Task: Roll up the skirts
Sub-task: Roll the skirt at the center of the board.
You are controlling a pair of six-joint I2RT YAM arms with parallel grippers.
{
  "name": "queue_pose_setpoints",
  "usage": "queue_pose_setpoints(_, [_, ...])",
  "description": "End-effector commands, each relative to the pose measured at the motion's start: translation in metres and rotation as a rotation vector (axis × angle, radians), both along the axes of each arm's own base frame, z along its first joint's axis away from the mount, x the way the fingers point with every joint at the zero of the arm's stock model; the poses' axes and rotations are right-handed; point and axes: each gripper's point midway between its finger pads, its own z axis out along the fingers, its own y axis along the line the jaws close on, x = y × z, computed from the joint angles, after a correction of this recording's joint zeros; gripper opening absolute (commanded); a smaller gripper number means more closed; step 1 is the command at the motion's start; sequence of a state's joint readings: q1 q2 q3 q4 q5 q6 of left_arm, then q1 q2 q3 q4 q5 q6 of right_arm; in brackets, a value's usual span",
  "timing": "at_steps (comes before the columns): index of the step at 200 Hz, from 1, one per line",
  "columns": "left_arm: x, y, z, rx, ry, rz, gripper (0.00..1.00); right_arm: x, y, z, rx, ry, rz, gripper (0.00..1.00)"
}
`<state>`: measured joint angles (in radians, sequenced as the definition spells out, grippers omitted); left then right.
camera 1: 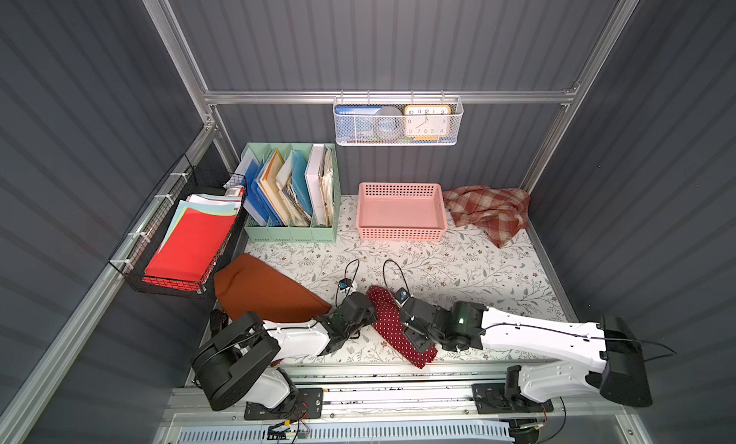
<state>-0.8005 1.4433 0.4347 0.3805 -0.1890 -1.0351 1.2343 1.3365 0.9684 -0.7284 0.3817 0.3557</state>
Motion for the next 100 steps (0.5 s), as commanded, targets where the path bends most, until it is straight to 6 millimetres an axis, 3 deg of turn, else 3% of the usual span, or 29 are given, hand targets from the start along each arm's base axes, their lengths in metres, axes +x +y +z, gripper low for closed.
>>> queue_pose_setpoints(1, [0.000, 0.001, 0.004, 0.018, 0.015, 0.015, 0.00, -0.006, 0.004, 0.003, -0.153, -0.191, 0.016, 0.68])
queue_pose_setpoints(49, [-0.002, -0.001, 0.008, 0.014, 0.029, 0.006, 0.00, -0.018, 0.046, -0.036, -0.357, -0.290, 0.129, 0.72])
queue_pose_setpoints(100, [-0.006, 0.001, 0.009, 0.003, 0.038, 0.004, 0.00, -0.009, 0.044, -0.079, -0.511, -0.312, 0.138, 0.74])
